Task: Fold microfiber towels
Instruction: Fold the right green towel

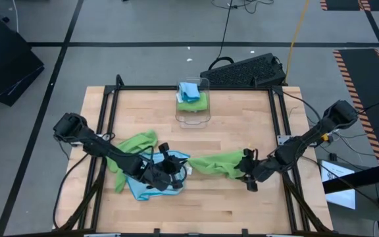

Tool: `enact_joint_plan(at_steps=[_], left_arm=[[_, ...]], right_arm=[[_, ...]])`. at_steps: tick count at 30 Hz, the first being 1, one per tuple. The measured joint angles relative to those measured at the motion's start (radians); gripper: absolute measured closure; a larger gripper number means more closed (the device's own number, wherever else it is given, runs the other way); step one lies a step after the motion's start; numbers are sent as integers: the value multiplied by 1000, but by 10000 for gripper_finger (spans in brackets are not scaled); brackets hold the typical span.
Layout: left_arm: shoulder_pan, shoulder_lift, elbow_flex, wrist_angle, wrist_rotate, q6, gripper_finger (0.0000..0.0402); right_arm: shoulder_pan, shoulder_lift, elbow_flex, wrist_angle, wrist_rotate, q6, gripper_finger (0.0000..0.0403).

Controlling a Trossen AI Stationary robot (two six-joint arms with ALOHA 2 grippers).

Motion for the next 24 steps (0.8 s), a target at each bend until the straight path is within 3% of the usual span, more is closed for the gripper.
enact_joint_plan(at_steps=[5, 12, 18, 20, 24], left_arm=[[-2, 0, 0, 0, 1, 23, 388], [-6, -8, 0, 15, 50, 50, 392], [-42, -29, -1, 55, 90, 109, 397], [-57, -35, 2, 53, 96, 104, 396], [-94, -51, 0, 2, 91, 66, 393]], right_arm=[[-8, 16, 0, -5, 51, -31, 226], [-8, 11, 0, -23, 103, -113, 381], [-8, -69, 0, -31, 202, -145, 381], [-5, -119, 0, -33, 144, -172, 382], [32, -203, -1, -1, -117, -204, 388]])
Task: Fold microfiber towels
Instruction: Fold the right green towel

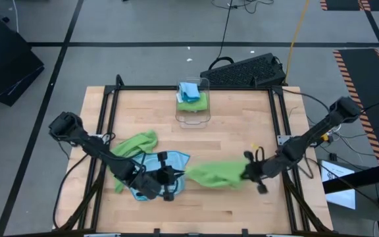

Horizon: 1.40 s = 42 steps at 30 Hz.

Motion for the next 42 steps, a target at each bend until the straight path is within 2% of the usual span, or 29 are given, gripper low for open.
enact_joint_plan(at_steps=[2, 5, 9, 13, 19, 24, 26, 30, 36, 42], left_arm=[[-23, -6, 1, -34, -15, -23, 397], [-47, -20, 0, -60, -42, -61, 394], [-63, -18, -1, -124, -103, -122, 396], [-63, -18, 0, -182, -107, -201, 394], [-61, -18, 0, -208, -109, -238, 398], [-60, -18, 0, -207, -110, -254, 390], [-60, -18, 0, -206, -109, -259, 392], [-55, -18, 0, -200, -108, -259, 396], [-31, -18, 0, -189, -102, -258, 392], [-10, -18, 0, -189, -97, -249, 390]], right_arm=[[39, -26, -8, 37, -80, 5, 391], [88, -54, -34, 57, -68, 2, 391], [103, -98, -72, 2, 152, 14, 391], [99, -137, -87, -91, 386, 79, 378], [99, -171, -84, -150, 543, 135, 310], [99, -172, -36, -333, 677, 284, 250], [99, -171, -24, -343, 622, 318, 235], [105, -145, -22, -179, 457, 272, 220], [110, 56, -21, 57, 425, 48, 218], [68, 243, -2, 180, 337, -19, 217]])
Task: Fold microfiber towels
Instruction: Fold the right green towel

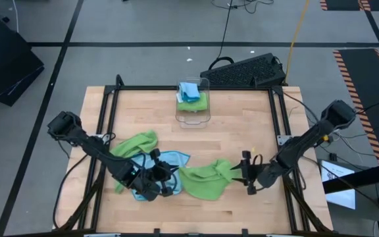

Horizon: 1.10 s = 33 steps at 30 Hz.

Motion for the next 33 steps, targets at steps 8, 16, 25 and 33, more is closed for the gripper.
enact_joint_plan(at_steps=[8, 16, 25, 33], left_arm=[[17, 0, 0, 0, 2, 39, 395], [35, 0, 0, -1, 28, 45, 396], [34, 0, 0, 0, 34, 52, 390], [33, 1, 0, -2, 70, 51, 387]], right_arm=[[-21, 155, 117, 9, -12, -61, 216], [-40, 327, 225, -24, 109, -165, 160], [-96, 350, 234, -136, 169, -38, 206], [-84, 252, 234, -278, 173, 77, 391]])
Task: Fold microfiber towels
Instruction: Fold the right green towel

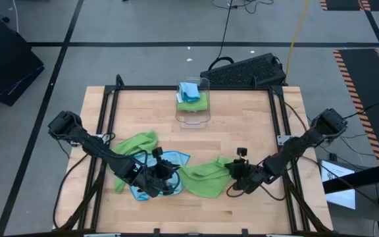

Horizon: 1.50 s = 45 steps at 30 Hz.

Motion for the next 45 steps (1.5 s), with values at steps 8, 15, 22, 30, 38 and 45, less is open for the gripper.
enact_joint_plan(at_steps=[8, 15, 22, 30, 38, 45], left_arm=[[-10, 0, 0, 0, 42, 8, 390], [-62, 0, 1, -67, 93, -35, 397], [-157, 0, 1, -291, 68, -292, 388], [-218, 0, 1, -347, -22, -423, 390], [-210, 0, 1, -345, -32, -431, 393], [-198, 0, 1, -345, -42, -421, 397]], right_arm=[[87, -227, 0, -294, -7, 267, 400], [228, -412, 0, -406, -57, 440, 400], [386, -498, 0, -347, -53, 433, 400], [401, -500, -39, -361, 79, 442, 375], [260, -500, -93, -438, 78, 491, 261], [224, -452, -93, -97, -64, 199, 216]])
